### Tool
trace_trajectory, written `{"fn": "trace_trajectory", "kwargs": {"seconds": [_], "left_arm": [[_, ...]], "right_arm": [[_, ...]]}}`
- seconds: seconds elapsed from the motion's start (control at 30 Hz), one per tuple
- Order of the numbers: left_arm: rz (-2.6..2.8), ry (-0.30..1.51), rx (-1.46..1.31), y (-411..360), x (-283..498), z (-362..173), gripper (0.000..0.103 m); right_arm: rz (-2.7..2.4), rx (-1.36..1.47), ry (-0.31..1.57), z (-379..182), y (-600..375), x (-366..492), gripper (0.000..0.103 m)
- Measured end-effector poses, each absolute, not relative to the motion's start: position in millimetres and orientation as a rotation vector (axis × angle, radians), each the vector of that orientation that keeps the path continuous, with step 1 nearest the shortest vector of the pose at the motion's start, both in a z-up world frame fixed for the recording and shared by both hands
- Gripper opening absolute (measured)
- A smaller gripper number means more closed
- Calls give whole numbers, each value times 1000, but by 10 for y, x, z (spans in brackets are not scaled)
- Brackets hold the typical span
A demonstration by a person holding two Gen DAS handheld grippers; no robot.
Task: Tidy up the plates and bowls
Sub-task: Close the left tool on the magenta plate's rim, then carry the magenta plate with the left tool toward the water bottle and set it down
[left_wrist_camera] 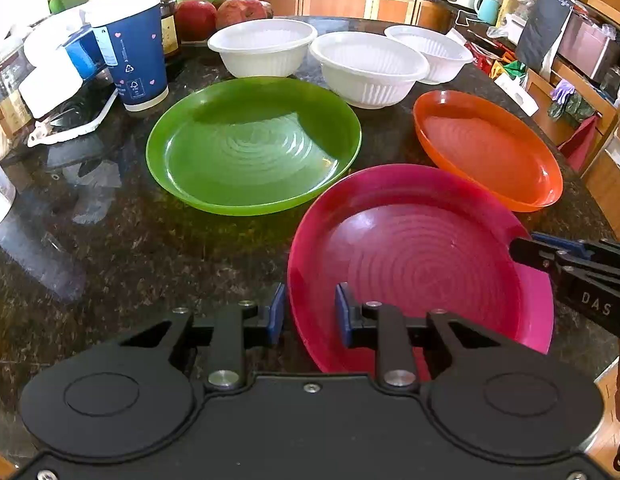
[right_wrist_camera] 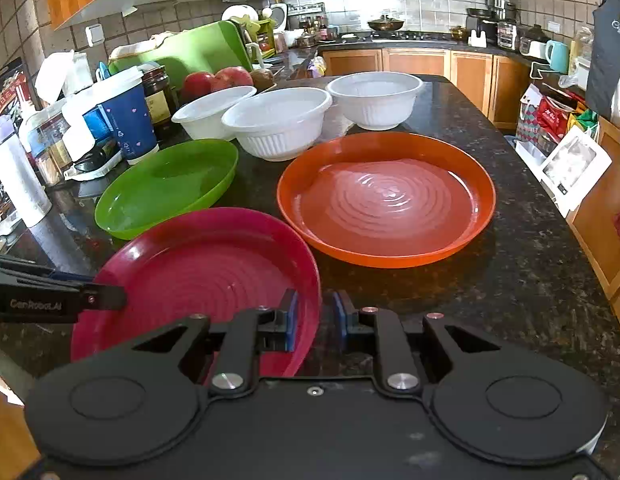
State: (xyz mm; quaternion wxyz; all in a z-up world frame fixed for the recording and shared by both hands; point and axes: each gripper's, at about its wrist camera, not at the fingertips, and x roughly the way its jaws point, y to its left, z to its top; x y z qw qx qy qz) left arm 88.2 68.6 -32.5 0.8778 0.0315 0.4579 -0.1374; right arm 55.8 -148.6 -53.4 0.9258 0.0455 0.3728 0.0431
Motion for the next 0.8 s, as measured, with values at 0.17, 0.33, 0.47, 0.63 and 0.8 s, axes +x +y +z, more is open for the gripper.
{"fn": "trace_trajectory", "kwargs": {"seconds": [0.17,0.33,0.47,0.63,0.8], "left_arm": [[-298,958,65,704,869,-323,30],[-295,965,64,788,823,-312,24],[-290,962,59,925,762,-292,24],[-258,940,72,1136,653,-243,24],[-214,933,65,1407,605,-227,24]], "right_arm": [[82,60,768,-532,-1415,536,15],[82,57,781,-507,-1360,484,14],[94,46,782,-476,-1243,418,14],[130,20,780,-429,-1030,348,14],[178,-9,778,-399,-762,334,14]]}}
